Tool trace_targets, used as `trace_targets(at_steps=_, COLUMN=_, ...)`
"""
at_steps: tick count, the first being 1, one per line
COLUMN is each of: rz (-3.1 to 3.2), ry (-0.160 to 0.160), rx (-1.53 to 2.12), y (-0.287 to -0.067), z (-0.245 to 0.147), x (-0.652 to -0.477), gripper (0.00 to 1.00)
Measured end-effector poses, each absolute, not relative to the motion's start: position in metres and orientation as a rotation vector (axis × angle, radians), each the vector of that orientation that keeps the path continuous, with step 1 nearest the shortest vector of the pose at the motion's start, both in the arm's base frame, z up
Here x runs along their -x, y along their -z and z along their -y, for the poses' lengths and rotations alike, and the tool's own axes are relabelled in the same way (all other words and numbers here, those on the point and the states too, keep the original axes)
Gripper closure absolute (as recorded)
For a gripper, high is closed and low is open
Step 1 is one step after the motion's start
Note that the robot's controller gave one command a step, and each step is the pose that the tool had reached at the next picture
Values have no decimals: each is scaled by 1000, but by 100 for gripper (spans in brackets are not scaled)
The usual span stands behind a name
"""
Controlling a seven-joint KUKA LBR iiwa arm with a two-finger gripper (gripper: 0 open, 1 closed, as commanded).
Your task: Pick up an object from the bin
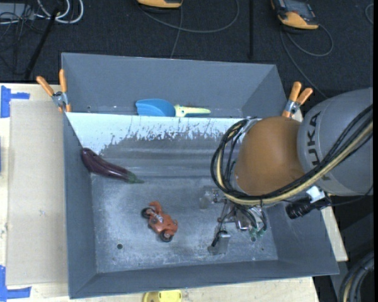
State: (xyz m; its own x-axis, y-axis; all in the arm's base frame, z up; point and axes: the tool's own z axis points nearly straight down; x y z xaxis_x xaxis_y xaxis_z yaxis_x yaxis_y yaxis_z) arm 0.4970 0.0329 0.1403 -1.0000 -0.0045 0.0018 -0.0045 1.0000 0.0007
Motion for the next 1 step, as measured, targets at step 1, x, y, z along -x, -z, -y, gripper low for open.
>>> trace_targets(at_steps=1, rz=3149, ry=1, rx=9, y=-100, z=-72, x=-554, gripper=0)
